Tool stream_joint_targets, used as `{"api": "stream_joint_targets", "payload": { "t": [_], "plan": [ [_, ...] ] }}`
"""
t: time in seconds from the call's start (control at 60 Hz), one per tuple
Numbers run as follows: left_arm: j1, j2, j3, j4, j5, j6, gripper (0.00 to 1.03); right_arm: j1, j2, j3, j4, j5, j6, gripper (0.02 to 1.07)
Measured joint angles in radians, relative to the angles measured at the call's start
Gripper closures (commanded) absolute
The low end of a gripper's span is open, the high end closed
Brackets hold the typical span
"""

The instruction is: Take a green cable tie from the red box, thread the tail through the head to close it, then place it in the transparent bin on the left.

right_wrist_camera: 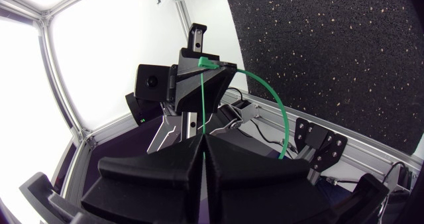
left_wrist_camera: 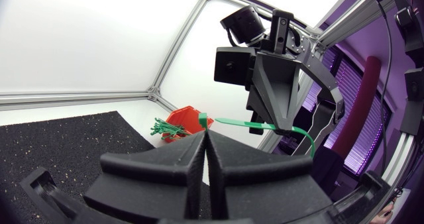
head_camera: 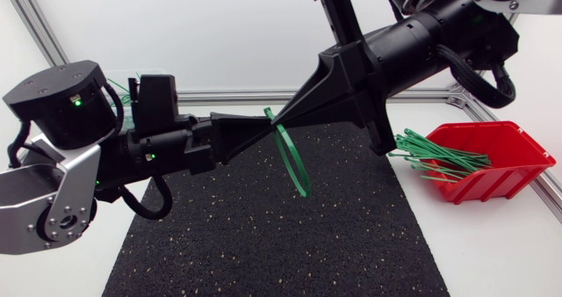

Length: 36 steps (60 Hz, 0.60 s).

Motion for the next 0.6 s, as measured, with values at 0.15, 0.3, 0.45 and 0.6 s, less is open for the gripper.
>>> {"api": "stream_joint_targets", "payload": {
  "t": [0.15, 0.3, 0.45, 0.6],
  "plan": [
    [-0.006, 0.000, 0.000, 0.000, -0.003, 0.000, 1.00, 0.000, 0.000, -0.006, 0.007, 0.003, 0.000, 1.01],
    [-0.006, 0.000, 0.000, 0.000, -0.003, 0.000, 1.00, 0.000, 0.000, -0.006, 0.013, 0.003, 0.000, 1.01],
    [-0.007, 0.000, 0.000, 0.000, -0.003, 0.000, 1.00, 0.000, 0.000, -0.007, 0.014, 0.003, 0.000, 1.01],
    [-0.013, 0.000, 0.000, 0.000, -0.006, 0.000, 1.00, 0.000, 0.000, -0.008, 0.014, 0.003, 0.000, 1.01]
  ]
}}
